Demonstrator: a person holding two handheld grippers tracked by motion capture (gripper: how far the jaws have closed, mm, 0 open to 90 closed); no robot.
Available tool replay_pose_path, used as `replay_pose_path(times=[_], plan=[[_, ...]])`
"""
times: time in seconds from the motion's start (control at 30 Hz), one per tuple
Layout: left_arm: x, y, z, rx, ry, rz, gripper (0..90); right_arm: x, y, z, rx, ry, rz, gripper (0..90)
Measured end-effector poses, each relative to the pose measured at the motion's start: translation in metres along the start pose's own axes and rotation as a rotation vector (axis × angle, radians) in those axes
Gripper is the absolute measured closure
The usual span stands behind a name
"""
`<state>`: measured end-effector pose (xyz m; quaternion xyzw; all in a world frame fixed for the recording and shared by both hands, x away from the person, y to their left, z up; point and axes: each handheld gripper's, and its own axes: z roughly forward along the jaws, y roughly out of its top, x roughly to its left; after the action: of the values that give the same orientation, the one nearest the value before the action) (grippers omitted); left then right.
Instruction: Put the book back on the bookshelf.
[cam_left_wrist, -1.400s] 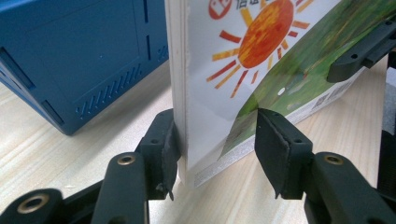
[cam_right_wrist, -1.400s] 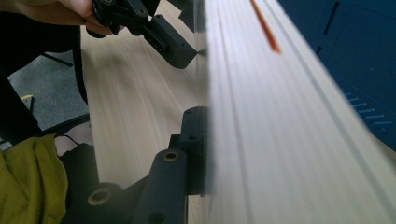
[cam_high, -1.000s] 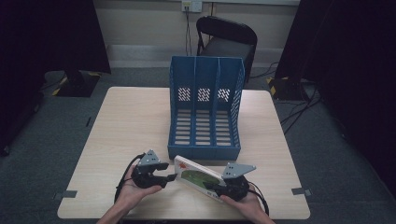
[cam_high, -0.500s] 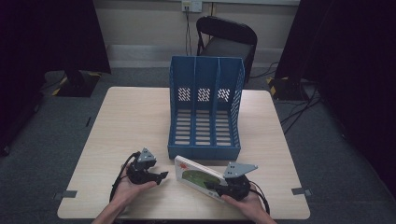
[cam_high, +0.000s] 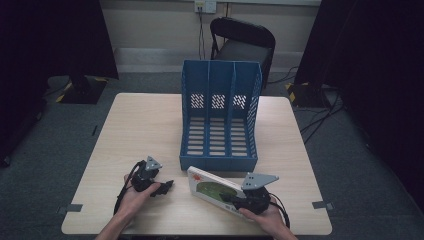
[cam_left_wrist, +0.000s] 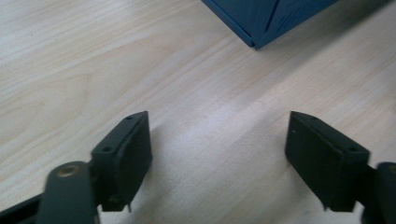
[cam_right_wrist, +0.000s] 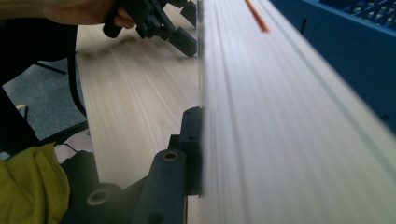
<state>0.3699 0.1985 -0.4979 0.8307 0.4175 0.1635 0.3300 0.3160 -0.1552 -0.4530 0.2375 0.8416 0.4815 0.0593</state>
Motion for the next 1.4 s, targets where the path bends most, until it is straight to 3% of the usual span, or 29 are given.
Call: replay_pose_path(times=[0.2, 0.5, 0.7, 1.03, 1.4], plan=[[0.005, -0.008, 0.003, -0.073, -0.017, 0.02, 12.8, -0.001, 0.002, -0.005, -0.013, -0.006, 0.007, 76.7], [0.006, -0.008, 0.003, -0.073, -0.023, 0.022, 12.4, 0.005, 0.008, -0.011, -0.008, 0.0, 0.01, 76.7], [0.006, -0.008, 0.003, -0.073, -0.023, 0.022, 12.4, 0.013, 0.017, -0.018, -0.037, 0.041, 0.026, 76.7], [0.005, -0.008, 0.003, -0.073, -0.019, 0.02, 12.3, 0.021, 0.036, -0.029, -0.085, 0.044, 0.021, 76.7], [0.005, -0.008, 0.003, -0.072, -0.018, 0.019, 12.4, 0.012, 0.05, -0.05, -0.148, -0.032, 0.032, 76.7]])
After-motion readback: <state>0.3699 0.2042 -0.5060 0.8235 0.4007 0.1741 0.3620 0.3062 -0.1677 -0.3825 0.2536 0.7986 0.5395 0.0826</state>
